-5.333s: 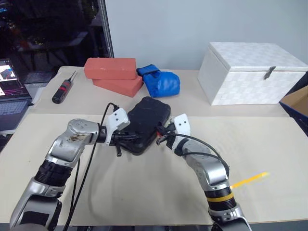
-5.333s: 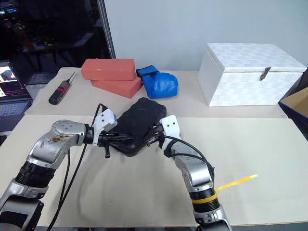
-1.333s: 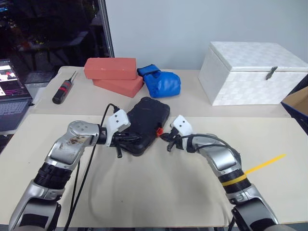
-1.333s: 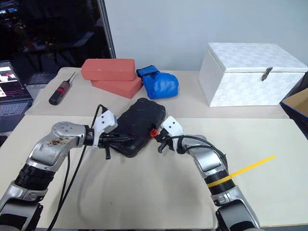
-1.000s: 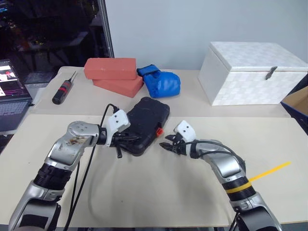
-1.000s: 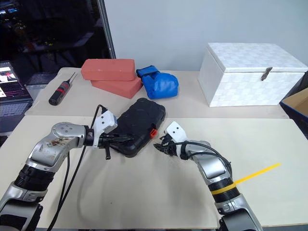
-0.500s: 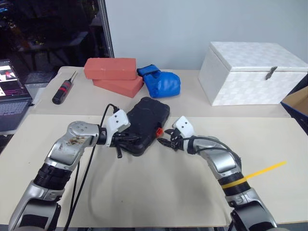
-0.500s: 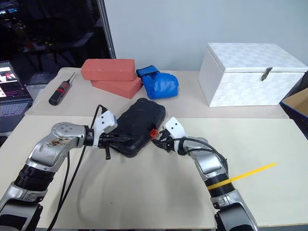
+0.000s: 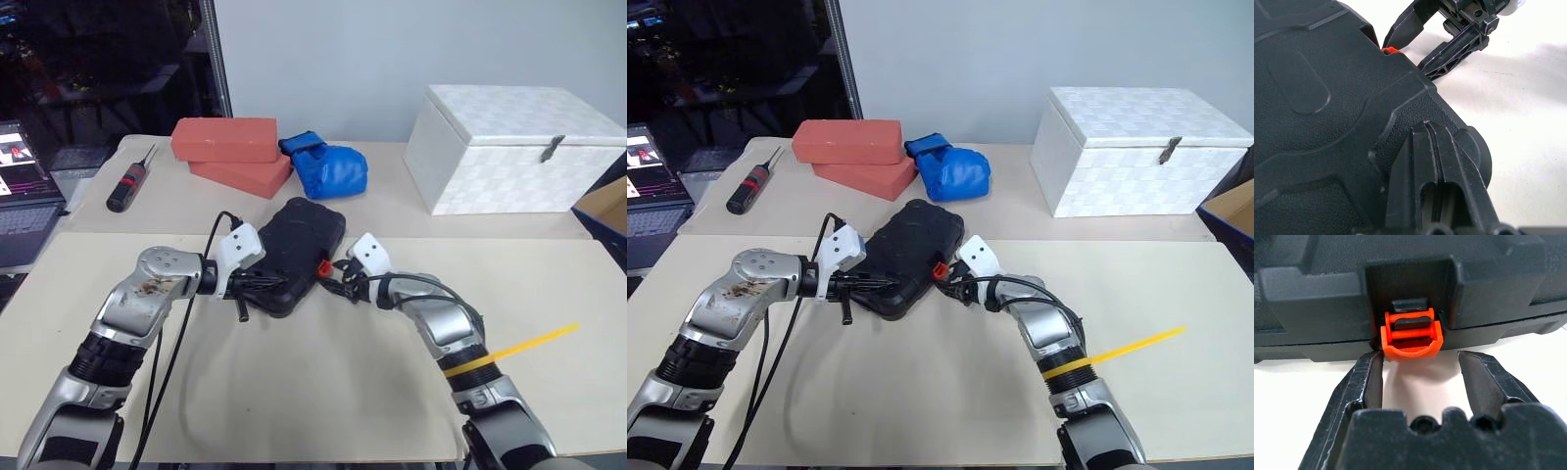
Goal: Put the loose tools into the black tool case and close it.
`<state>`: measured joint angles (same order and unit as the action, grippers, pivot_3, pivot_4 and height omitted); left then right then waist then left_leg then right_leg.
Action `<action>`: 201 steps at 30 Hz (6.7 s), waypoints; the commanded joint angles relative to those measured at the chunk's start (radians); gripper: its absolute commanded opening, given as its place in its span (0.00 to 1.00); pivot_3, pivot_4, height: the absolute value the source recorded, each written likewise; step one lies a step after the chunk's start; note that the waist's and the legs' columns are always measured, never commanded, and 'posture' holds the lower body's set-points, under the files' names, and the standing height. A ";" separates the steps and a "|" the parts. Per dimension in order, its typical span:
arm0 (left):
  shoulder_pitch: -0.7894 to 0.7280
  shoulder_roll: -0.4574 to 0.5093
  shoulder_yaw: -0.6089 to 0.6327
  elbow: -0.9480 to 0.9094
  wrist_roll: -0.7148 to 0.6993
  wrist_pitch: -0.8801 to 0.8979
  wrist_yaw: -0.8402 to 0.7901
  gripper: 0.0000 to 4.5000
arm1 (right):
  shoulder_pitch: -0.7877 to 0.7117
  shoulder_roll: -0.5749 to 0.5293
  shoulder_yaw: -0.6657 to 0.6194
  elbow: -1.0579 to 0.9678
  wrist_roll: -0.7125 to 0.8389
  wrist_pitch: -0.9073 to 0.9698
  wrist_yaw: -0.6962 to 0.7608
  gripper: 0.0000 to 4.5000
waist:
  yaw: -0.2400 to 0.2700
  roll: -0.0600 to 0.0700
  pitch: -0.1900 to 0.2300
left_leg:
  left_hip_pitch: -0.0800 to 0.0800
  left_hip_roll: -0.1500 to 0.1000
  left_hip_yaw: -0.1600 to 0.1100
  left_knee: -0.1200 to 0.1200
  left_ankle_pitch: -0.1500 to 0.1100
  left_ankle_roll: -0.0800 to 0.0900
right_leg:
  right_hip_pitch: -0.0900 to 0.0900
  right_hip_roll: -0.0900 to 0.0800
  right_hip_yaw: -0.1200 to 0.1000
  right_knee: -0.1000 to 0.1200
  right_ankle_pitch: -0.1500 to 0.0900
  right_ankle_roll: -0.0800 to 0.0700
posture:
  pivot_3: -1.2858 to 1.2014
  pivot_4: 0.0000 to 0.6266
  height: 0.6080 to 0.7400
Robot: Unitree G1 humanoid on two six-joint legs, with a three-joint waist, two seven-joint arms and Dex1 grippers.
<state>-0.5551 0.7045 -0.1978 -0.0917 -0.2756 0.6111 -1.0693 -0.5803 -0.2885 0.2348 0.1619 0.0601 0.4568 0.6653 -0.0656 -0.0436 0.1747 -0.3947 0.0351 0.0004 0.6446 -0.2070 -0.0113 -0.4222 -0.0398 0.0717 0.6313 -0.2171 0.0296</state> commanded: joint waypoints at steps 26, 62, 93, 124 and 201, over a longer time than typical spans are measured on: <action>0.037 -0.002 -0.076 0.048 0.045 0.027 0.000 0.00 | 0.004 -0.033 0.012 -0.137 -0.021 -0.059 0.033 0.27 | 0.002 0.000 0.000 | 0.000 0.000 0.000 0.000 0.000 0.000 | 0.000 0.000 0.000 0.000 0.000 0.000 | 0.52 0.24 1.00; 0.039 -0.012 -0.091 0.054 0.053 0.028 -0.002 0.00 | 0.042 0.010 -0.050 -0.239 0.048 -0.019 0.014 0.26 | 0.003 0.000 0.000 | -0.001 0.000 0.000 0.000 0.000 0.000 | -0.001 0.000 0.000 0.000 0.000 0.000 | 0.52 0.24 1.00; 0.039 -0.022 -0.087 0.075 0.058 0.017 0.009 0.00 | 0.128 -0.030 -0.085 -0.386 0.093 0.221 -0.044 0.05 | 0.004 0.001 -0.001 | 0.003 0.000 0.000 0.000 0.000 0.000 | 0.002 0.000 0.001 0.001 0.000 -0.001 | 0.52 0.24 1.00; 0.030 -0.051 -0.107 0.121 0.093 -0.018 0.016 0.00 | 0.010 0.076 -0.015 -0.203 0.048 0.153 -0.134 0.01 | -0.003 0.002 -0.002 | 0.006 0.000 0.000 0.000 0.002 0.002 | 0.003 0.001 0.001 0.002 0.004 -0.002 | 0.52 0.24 1.00; 0.358 -0.096 0.410 -0.298 -0.368 0.075 0.098 0.65 | 0.443 -0.296 -0.430 -0.880 0.430 0.286 0.125 0.65 | 0.022 0.004 -0.003 | -0.021 -0.003 -0.001 -0.001 0.001 0.003 | -0.017 -0.005 -0.001 -0.005 0.003 0.002 | 0.52 0.24 1.00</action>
<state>-0.2237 0.5818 0.1476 -0.3298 -0.5968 0.6706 -0.9662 -0.1611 -0.5458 -0.1094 -0.6427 0.4439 0.7328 0.7495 -0.0431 -0.0394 0.1721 -0.4153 0.0321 -0.0008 0.6431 -0.2066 -0.0077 -0.4389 -0.0448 0.0702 0.6260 -0.2151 0.0317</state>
